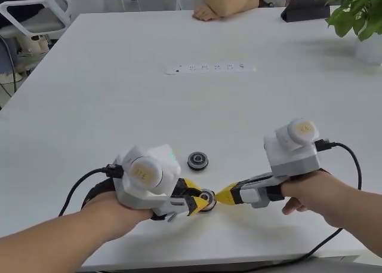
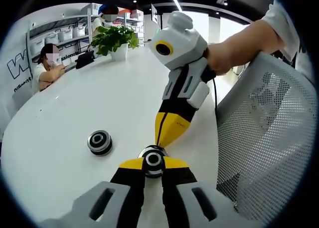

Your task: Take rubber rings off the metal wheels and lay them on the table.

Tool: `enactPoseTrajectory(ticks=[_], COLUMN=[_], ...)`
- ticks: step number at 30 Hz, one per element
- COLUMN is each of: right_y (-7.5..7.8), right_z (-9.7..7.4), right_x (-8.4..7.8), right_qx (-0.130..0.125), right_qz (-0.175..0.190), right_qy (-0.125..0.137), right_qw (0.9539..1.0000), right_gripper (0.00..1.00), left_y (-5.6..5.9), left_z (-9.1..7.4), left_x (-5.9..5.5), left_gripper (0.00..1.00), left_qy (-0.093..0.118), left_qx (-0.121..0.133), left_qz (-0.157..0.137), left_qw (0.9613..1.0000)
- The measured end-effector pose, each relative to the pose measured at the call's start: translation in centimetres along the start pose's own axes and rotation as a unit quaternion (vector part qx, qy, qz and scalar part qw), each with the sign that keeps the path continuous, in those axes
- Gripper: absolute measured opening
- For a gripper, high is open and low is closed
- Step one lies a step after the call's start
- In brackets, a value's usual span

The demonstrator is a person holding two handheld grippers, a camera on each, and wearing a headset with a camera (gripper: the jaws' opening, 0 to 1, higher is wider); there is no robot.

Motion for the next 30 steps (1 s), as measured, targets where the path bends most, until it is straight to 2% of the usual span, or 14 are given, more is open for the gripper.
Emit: enactPoseTrajectory(ticks=[13,30], right_y=[-0.24,-0.64], right_z=[0.13,0.3], right_x=[0.07,0.18], right_qx=[0.009,0.018], right_qz=[0.003,-0.009], right_qy=[0.004,0.005], right_qw=[0.9999,0.9998], right_gripper=[0.0,0.0], left_y=[0.02,0.04], left_z=[0.0,0.03], left_x=[-0.02,-0.03], left_gripper=[0.07,0.07], left_qy=[0.001,0.001], left_qx=[0.0,0.0], left_qz=[-0.002,-0.003], left_qw=[1.0,1.0])
Point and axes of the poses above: the centre of the closed fingertips' face, and the gripper's own axes: z roughly forward along the fingers, y roughly to its right, x roughly out of its top, the point moved 8 cm from there along -z, roughly backward along the fingers, and after that the axes turned 1 degree about z, right-handed, at the moved point
